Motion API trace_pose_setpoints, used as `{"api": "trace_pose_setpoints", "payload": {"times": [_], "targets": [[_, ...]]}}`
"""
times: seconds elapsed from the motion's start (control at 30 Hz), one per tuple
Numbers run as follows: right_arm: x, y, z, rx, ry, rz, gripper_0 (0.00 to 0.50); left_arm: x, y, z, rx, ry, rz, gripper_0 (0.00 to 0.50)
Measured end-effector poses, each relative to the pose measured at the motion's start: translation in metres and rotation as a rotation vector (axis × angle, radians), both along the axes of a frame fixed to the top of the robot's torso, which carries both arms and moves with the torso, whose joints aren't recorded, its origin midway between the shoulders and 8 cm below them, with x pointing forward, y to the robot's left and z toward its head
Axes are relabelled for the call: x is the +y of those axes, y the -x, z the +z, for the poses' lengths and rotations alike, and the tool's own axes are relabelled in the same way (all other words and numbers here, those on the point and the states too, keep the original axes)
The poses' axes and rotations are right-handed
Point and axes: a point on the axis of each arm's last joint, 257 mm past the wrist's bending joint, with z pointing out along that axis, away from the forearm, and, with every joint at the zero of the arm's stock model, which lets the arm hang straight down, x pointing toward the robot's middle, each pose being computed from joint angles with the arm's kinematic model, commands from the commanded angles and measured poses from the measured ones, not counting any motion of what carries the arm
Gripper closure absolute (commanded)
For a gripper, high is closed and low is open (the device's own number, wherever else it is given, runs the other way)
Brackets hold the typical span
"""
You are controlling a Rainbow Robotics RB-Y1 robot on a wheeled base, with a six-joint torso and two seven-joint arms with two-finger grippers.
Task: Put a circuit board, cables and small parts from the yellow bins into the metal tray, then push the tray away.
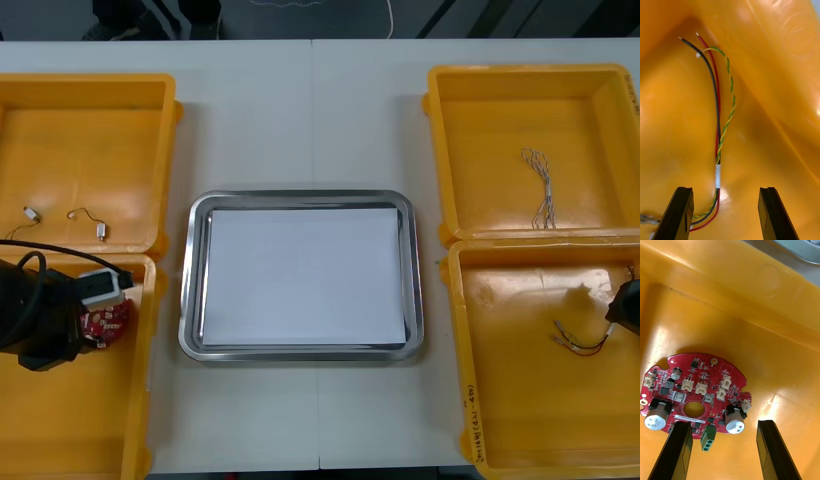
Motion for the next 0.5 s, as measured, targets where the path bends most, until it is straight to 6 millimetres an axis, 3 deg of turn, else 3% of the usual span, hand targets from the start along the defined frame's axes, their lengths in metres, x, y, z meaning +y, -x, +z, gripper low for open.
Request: {"api": "trace_pose_setpoints", "payload": {"times": [0.1,0.5], "targets": [[-0.005,-0.004,-0.003,-0.01,0.048,-0.002,0.0,0.002,0.002,-0.003,0.005,-0.006,0.007,0.0],[0.01,-0.006,-0.016,-0.015,0.042,0.008,0.0,0.006,0.008,-0.015,0.015,-0.027,0.017,0.0]]}}
